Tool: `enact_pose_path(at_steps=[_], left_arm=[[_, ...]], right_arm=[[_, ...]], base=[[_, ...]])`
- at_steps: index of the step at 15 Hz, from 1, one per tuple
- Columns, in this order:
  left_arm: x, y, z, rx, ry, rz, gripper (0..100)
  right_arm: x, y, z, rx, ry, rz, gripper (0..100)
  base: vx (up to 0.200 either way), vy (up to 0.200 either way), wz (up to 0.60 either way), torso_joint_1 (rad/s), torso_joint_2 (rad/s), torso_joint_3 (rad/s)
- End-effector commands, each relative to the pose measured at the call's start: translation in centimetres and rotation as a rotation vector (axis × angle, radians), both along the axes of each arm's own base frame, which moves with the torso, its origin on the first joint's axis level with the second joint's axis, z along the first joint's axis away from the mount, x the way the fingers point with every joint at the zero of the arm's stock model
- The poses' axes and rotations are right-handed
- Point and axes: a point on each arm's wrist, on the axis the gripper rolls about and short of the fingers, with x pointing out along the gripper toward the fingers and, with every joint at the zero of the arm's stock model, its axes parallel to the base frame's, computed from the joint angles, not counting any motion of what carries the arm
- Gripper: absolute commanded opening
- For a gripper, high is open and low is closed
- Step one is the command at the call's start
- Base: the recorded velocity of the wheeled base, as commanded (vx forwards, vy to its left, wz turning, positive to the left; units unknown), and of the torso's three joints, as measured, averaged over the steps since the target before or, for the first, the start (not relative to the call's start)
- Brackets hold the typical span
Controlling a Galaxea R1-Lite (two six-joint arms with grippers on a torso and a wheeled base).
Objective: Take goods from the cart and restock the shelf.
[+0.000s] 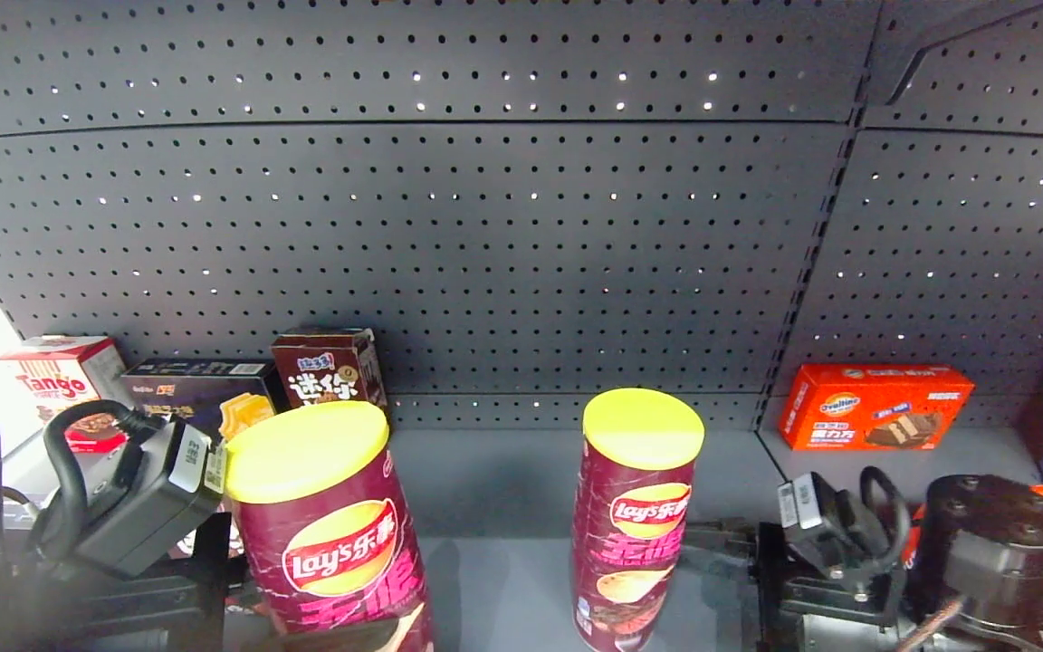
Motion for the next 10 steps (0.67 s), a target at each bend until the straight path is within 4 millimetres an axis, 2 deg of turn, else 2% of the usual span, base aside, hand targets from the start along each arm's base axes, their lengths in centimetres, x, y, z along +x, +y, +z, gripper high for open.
enact_pose_path(at_steps=[1,3,5,7,8,9,10], left_arm=[[0.0,0.0,0.1,-0.002,-0.003,0.0,0],[-0.1,0.0,0.0,0.0,0.0,-0.002,0],[0.0,0.0,0.1,-0.001,-0.004,-0.004,0],[-0.1,-0.1,0.1,-0.001,-0.004,-0.005,0],[-0.1,0.0,0.1,-0.002,-0.006,-0.004,0],[-0.1,0.0,0.0,-0.001,-0.004,-0.004,0],[-0.2,0.0,0.0,-0.001,-0.004,-0.004,0]], right_arm=[[-1.8,-3.6,4.2,0.104,-0.161,-0.117,100],[-3.6,-5.7,6.3,0.145,-0.232,-0.172,100],[-5.3,-7.6,7.4,0.148,-0.252,-0.251,100],[-6.5,-8.7,7.6,0.143,-0.248,-0.385,100],[-6.8,-10.2,7.6,0.157,-0.247,-0.537,100],[-6.9,-10.3,7.7,0.159,-0.249,-0.544,100],[-8.2,-11.8,7.2,0.178,-0.268,-0.652,100]], base=[[0.0,0.0,0.0,0.0,0.0,0.0],[0.0,0.0,0.0,0.0,0.0,0.0],[0.0,0.0,0.0,0.0,0.0,0.0],[0.0,0.0,0.0,0.0,0.0,0.0],[0.0,0.0,0.0,0.0,0.0,0.0],[0.0,0.0,0.0,0.0,0.0,0.0],[0.0,0.0,0.0,0.0,0.0,0.0]])
